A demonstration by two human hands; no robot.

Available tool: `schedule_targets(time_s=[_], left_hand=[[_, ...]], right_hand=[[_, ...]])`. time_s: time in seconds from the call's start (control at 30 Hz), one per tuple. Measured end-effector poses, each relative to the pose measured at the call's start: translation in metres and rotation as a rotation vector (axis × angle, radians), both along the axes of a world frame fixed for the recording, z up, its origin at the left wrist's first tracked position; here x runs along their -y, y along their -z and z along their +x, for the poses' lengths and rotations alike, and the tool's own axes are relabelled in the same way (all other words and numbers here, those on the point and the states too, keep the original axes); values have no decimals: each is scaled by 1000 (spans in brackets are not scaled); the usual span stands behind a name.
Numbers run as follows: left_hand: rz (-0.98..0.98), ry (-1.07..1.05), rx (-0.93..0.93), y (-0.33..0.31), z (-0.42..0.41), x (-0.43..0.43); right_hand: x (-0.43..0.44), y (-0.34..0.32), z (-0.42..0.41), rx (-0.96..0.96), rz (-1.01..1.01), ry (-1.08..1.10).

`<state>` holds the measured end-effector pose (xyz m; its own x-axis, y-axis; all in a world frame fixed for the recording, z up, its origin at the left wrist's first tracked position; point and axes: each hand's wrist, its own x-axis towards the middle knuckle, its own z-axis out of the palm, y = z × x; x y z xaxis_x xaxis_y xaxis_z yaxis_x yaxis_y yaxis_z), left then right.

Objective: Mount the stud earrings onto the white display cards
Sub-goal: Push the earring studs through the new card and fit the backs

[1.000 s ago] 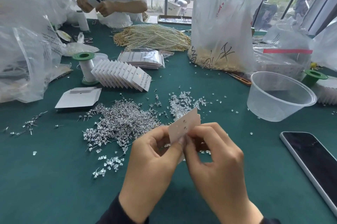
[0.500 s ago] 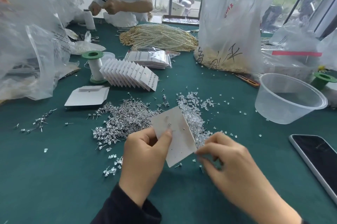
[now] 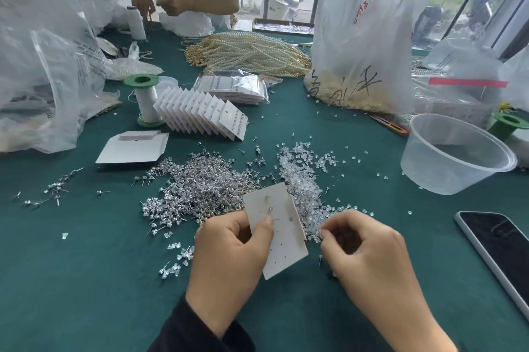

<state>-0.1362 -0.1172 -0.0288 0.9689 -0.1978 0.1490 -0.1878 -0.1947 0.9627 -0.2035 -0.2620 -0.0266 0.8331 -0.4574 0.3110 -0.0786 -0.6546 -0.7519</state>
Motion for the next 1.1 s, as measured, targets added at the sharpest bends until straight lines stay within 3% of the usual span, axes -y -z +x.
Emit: schedule_targets(time_s=[0.1, 0.2, 0.33, 1.1], left_hand=[[44, 28, 48, 1, -1, 1], [22, 57, 51, 1, -3, 2], [33, 49, 99, 1, -5, 1], [103, -11, 177, -1, -8, 3]], right_hand=[[-14, -7, 0, 200, 201, -18], [-33, -8, 5, 343, 68, -80], [-41, 0, 13, 326, -12, -112], [-42, 11, 12, 385, 11, -90]])
